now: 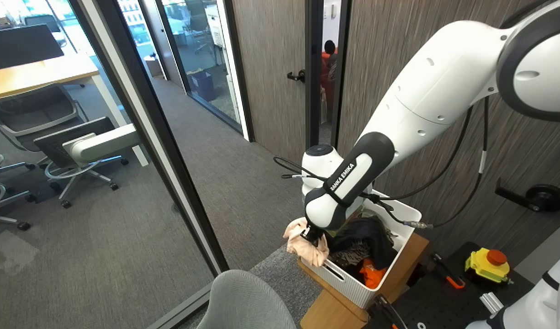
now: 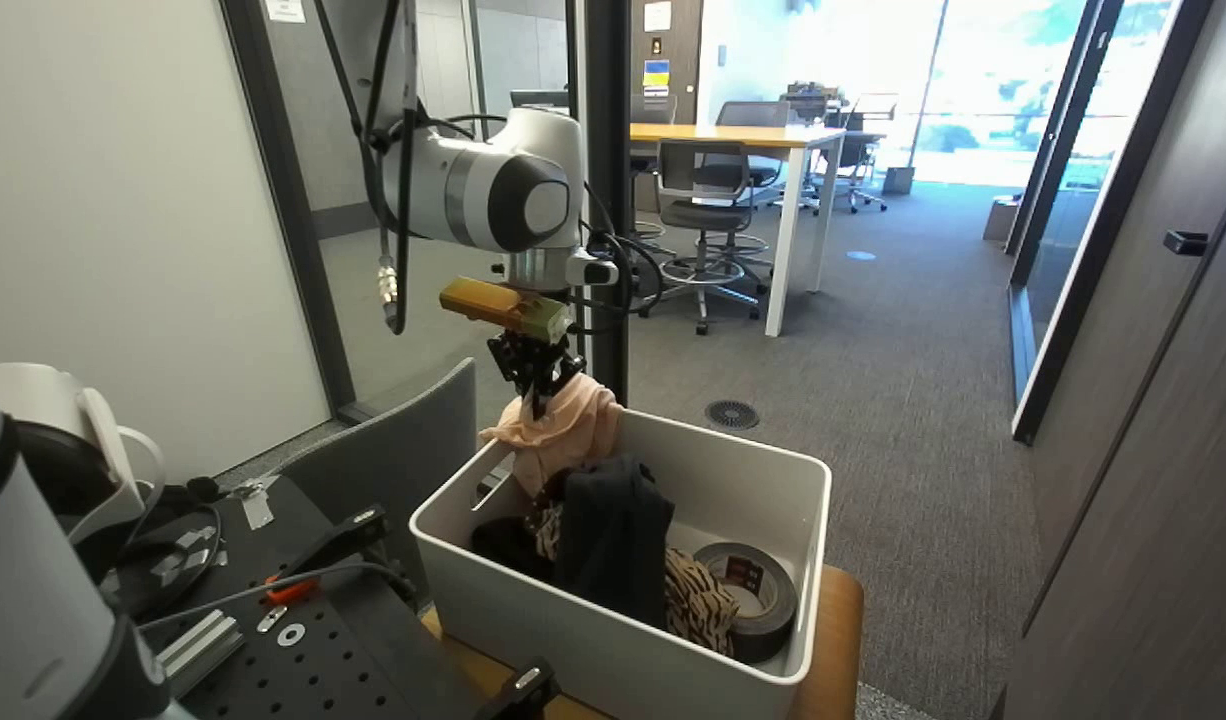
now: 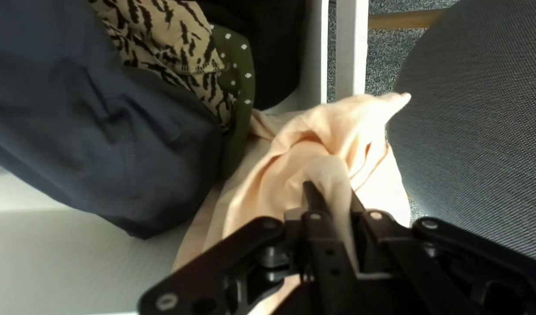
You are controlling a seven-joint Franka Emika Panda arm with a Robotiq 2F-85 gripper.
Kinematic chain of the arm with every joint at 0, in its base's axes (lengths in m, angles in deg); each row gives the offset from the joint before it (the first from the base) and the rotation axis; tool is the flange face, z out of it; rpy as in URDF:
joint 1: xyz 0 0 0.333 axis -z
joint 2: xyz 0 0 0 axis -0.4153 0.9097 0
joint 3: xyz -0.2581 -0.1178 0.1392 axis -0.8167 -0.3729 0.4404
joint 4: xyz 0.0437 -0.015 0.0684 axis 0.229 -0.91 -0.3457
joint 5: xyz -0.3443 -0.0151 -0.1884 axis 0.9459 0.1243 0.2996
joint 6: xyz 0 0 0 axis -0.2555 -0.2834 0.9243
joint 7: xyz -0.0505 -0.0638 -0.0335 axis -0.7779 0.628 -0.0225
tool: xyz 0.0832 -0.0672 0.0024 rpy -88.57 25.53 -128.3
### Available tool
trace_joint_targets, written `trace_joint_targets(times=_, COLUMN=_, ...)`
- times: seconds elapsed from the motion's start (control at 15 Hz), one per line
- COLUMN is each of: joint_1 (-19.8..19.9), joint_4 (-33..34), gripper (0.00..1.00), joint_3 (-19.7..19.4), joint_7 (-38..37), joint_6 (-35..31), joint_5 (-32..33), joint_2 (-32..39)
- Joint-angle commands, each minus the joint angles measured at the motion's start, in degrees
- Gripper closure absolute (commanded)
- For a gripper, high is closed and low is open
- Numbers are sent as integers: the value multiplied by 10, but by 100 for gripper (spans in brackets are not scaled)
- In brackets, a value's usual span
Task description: Put the peach shirt on the backrest of the grey chair
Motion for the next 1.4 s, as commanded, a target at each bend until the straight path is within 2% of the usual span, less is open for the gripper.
trace_joint_targets(times=0.0, joint_1=9, joint_4=9, gripper=86, joint_3=6, joint_7=22, joint_6=-12, joint_5=-6, joint_2=9)
trace_joint_targets(times=0.2, joint_1=34, joint_4=10, gripper=86, joint_3=36, joint_7=75, joint_6=-4, joint_5=-35, joint_2=8)
trace_joint_targets(times=0.33, joint_1=72, joint_4=6, gripper=87, joint_3=84, joint_7=160, joint_6=-5, joint_5=-84, joint_2=-2)
trace_joint_targets(times=0.6, joint_1=141, joint_4=22, gripper=87, joint_3=177, joint_7=326, joint_6=34, joint_5=-187, joint_2=-18)
trace_joint_targets(times=0.8, joint_1=167, joint_4=45, gripper=87, joint_3=221, joint_7=432, joint_6=85, joint_5=-245, joint_2=-33)
trace_joint_targets(times=0.93, joint_1=164, joint_4=61, gripper=88, joint_3=229, joint_7=495, joint_6=133, joint_5=-275, joint_2=-52)
trace_joint_targets(times=1.07, joint_1=145, joint_4=72, gripper=88, joint_3=222, joint_7=534, joint_6=181, joint_5=-294, joint_2=-80)
trace_joint_targets(times=1.33, joint_1=92, joint_4=103, gripper=88, joint_3=192, joint_7=554, joint_6=260, joint_5=-285, joint_2=-135)
